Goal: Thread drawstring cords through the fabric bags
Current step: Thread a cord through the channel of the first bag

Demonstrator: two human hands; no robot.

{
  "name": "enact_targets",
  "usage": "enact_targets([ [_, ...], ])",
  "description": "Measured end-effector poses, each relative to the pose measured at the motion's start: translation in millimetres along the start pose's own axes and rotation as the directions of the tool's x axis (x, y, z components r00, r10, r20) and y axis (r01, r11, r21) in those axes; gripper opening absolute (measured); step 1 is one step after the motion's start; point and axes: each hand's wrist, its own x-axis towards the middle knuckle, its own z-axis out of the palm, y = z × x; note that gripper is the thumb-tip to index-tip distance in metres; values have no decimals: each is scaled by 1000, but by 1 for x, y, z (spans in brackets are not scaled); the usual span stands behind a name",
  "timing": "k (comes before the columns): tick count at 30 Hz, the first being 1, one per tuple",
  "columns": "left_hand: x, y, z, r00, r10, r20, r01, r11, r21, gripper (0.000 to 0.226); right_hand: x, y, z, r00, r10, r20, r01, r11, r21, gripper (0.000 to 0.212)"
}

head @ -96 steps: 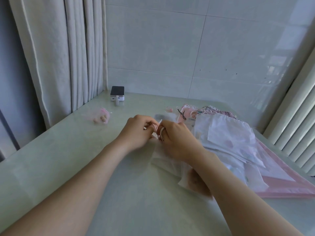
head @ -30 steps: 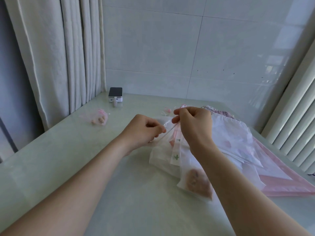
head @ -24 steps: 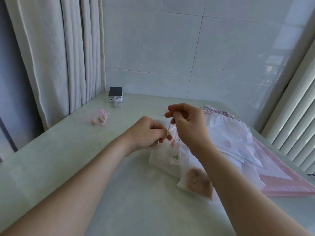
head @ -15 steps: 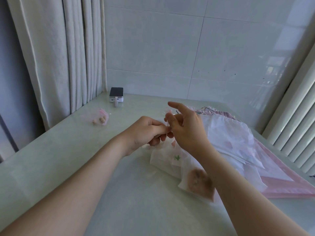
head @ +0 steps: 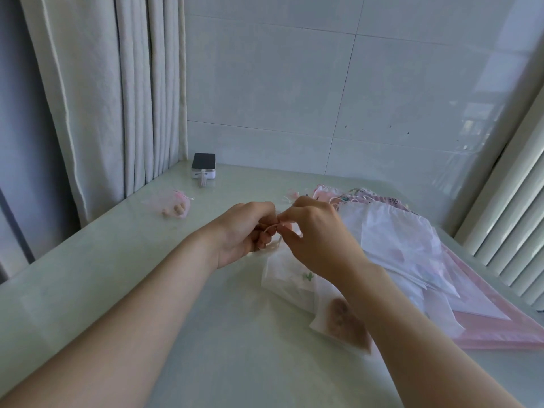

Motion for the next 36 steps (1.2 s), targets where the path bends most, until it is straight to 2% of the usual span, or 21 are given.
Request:
enact_targets([
  [3, -1, -1, 0, 999, -3, 50, 3, 1000, 8, 7, -1, 1, 3, 998, -46, 33, 51, 980, -192, 11],
  [6, 0, -5, -1, 1000, 30, 3, -30, 999, 26, 45, -2, 0, 3, 1000, -15, 20, 20, 968, -250, 12],
  [8, -1, -7, -3, 996, 73, -47, -67, 991, 117, 60, -1, -1, 3, 995, 99, 28, -94, 987, -128, 16],
  [11, 2, -12, -7, 950, 269, -160, -183, 892, 412, 39, 2, -5, 0, 954, 292, 67, -297, 951, 83, 17],
  [14, 8, -17, -11, 882, 432, -187, -254, 771, 584, 18, 4, -8, -5, 892, 415, 180, -451, 846, 284, 17],
  [16, 9, -19, -11, 833, 518, -193, -293, 710, 640, 18, 4, -8, -8, 842, 464, 274, -539, 729, 423, 17],
  [20, 6, -18, -7, 793, 582, -182, -381, 706, 597, 25, 3, -12, -12, 785, 519, 339, -610, 546, 574, 21],
  [24, 4, -16, -3, 863, 500, -69, -381, 735, 560, 17, 3, -11, -13, 762, 587, 276, -603, 484, 634, 21],
  [26, 2, -15, -1, 861, 498, -97, -366, 742, 562, 8, 2, -10, -12, 748, 613, 257, -601, 458, 655, 21],
  [28, 2, -12, -1, 856, 492, -161, -353, 782, 513, 26, 1, -10, -12, 735, 640, 223, -599, 459, 656, 22],
  [31, 1, 0, -4, 867, 422, -266, -387, 906, 173, 43, 0, -8, -13, 742, 647, 178, -586, 496, 641, 22],
  [33, 0, 7, -8, 894, 380, -237, -411, 907, -93, 60, 0, -9, -14, 753, 635, 173, -577, 510, 638, 19],
  [35, -4, 11, -8, 916, 348, -202, -386, 901, -197, 61, -1, -10, -14, 774, 606, 183, -562, 526, 639, 17],
  [36, -5, 10, -6, 921, 329, -207, -367, 911, -187, 53, -1, -11, -13, 786, 589, 189, -555, 537, 635, 17],
])
